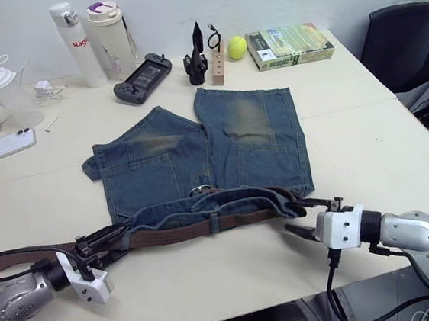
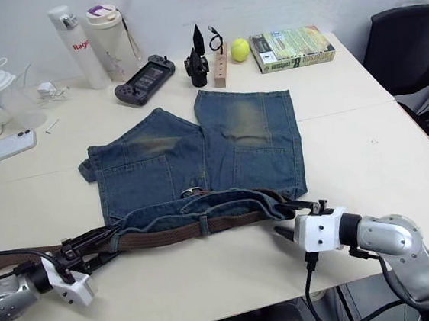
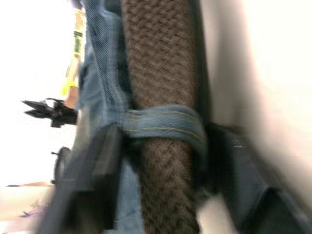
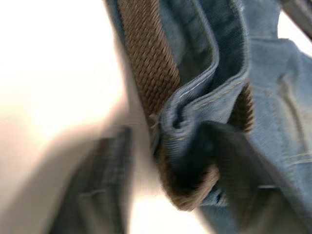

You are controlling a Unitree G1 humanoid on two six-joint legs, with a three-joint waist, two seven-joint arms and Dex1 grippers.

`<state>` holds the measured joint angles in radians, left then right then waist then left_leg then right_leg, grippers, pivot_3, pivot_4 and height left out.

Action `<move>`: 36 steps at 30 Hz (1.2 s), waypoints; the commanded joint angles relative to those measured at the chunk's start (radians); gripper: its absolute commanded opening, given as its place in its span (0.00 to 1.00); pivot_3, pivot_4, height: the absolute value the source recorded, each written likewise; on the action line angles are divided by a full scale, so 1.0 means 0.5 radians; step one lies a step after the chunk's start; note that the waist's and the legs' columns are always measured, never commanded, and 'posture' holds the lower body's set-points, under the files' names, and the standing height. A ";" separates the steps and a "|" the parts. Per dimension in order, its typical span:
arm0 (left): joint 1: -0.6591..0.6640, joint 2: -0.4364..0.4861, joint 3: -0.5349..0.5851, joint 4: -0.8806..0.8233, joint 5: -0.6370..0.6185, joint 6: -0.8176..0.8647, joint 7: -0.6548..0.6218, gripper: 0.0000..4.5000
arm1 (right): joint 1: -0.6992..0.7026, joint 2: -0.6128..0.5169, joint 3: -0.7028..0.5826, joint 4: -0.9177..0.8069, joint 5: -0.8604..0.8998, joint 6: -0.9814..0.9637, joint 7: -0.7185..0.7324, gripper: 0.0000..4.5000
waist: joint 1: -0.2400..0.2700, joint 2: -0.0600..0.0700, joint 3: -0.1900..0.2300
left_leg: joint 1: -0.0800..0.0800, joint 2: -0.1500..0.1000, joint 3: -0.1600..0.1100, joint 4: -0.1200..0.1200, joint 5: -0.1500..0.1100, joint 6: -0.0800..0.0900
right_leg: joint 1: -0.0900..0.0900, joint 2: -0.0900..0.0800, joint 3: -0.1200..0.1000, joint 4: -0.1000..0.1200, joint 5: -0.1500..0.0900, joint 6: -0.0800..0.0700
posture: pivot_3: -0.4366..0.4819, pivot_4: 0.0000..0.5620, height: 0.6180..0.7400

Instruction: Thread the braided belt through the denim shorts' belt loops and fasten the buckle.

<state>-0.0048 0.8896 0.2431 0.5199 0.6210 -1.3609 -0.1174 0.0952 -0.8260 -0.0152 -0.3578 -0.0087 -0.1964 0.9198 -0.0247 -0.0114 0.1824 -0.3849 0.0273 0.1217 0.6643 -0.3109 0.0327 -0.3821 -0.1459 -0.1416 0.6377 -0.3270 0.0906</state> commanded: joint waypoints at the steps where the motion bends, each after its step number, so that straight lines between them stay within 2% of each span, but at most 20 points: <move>1: 0.122 0.107 -0.075 0.032 -0.032 -0.097 0.014 0.99 | 0.091 -0.079 -0.019 -0.093 0.012 -0.076 0.056 0.99 | -0.001 0.000 0.000 | 0.000 0.000 0.000 0.000 0.000 0.000 | 0.000 0.000 -0.001 0.000 0.000 0.000 | 0.48 0.27 0.87; 9: 0.281 0.456 -0.498 -0.073 -0.621 0.009 -0.224 1.00 | 0.139 -0.221 -0.098 -0.205 0.196 0.125 0.175 1.00 | -0.005 0.002 -0.001 | 0.021 0.002 0.005 -0.003 -0.009 -0.001 | 0.015 -0.004 -0.007 -0.005 -0.001 -0.001 | 0.48 0.27 0.87; 11: 0.315 0.612 -0.679 -0.183 -0.967 0.159 -0.413 1.00 | 0.066 -0.282 -0.169 -0.245 0.363 0.295 0.239 1.00 | -0.005 0.002 -0.001 | 0.020 0.002 0.005 -0.002 -0.010 -0.002 | 0.015 -0.004 -0.006 -0.006 -0.001 -0.001 | 0.48 0.27 0.87; 14: 0.486 0.921 -0.884 -0.502 -1.638 0.548 -0.863 1.00 | -0.061 -0.394 -0.273 -0.235 0.562 0.501 0.348 1.00 | -0.009 0.003 0.000 | 0.020 0.003 0.006 -0.001 -0.010 -0.002 | 0.015 -0.004 -0.005 -0.006 -0.001 -0.001 | 0.48 0.27 0.87; 17: 0.589 1.151 -0.855 -0.804 -2.185 0.929 -1.255 1.00 | -0.156 -0.495 -0.374 -0.278 0.847 0.776 0.460 1.00 | -0.005 0.003 0.002 | 0.020 0.004 0.005 -0.001 -0.010 -0.003 | 0.015 -0.002 -0.005 -0.005 -0.002 -0.003 | 0.48 0.27 0.87; 22: 0.702 1.257 -0.586 -1.120 -2.851 1.613 -1.769 1.00 | -0.407 -0.500 -0.423 -0.308 1.228 1.158 0.443 1.00 | 0.009 0.001 0.006 | 0.018 0.003 0.002 0.000 -0.007 -0.004 | 0.017 -0.001 -0.008 -0.008 -0.003 -0.005 | 0.48 0.27 0.87; 25: 0.684 1.214 -0.386 -1.205 -3.136 2.113 -1.948 1.00 | -0.656 -0.383 -0.368 -0.298 1.432 1.421 0.261 1.00 | -0.002 0.001 0.007 | 0.018 0.003 0.002 0.000 -0.007 -0.005 | 0.016 0.002 -0.007 -0.008 -0.003 -0.005 | 0.48 0.27 0.87; 28: 0.576 1.047 -0.239 -1.218 -3.187 2.403 -1.921 1.00 | -0.783 -0.295 -0.322 -0.323 1.518 1.604 0.124 1.00 | -0.003 0.003 0.008 | 0.016 0.005 0.002 -0.002 -0.006 -0.006 | 0.015 0.006 -0.006 -0.011 -0.004 -0.005 | 0.48 0.27 0.87; 30: 0.497 0.920 -0.167 -1.178 -3.213 2.628 -1.823 1.00 | -0.878 -0.158 -0.248 -0.325 1.529 1.772 -0.127 1.00 | -0.003 0.003 0.008 | 0.013 0.005 0.003 -0.003 -0.006 -0.007 | 0.013 0.009 -0.006 -0.012 -0.004 -0.005 | 0.48 0.27 0.87; 32: 0.426 0.776 -0.038 -1.169 -3.342 2.873 -1.654 1.00 | -0.913 -0.043 -0.166 -0.351 1.456 1.829 -0.299 1.00 | -0.007 0.002 0.008 | 0.011 0.006 0.004 -0.003 -0.006 -0.007 | 0.012 0.010 -0.005 -0.007 -0.004 -0.004 | 0.48 0.27 0.87; 36: 0.413 0.521 0.275 -1.286 -3.452 3.207 -1.330 1.00 | -0.933 0.134 -0.043 -0.413 1.333 1.831 -0.503 1.00 | -0.004 0.001 0.009 | 0.007 0.006 0.002 0.000 -0.006 -0.007 | 0.009 0.008 -0.004 -0.004 -0.003 -0.004 | 0.48 0.27 0.87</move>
<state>0.2020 1.1790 0.2849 -0.0759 -1.0576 0.1759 -0.8596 -0.3537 -0.7766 -0.0426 -0.5121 0.6820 0.7235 0.7155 -0.0265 -0.0110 0.1869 -0.3816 0.0302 0.1225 0.6644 -0.3137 0.0291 -0.3779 -0.1420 -0.1437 0.6358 -0.3287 0.0886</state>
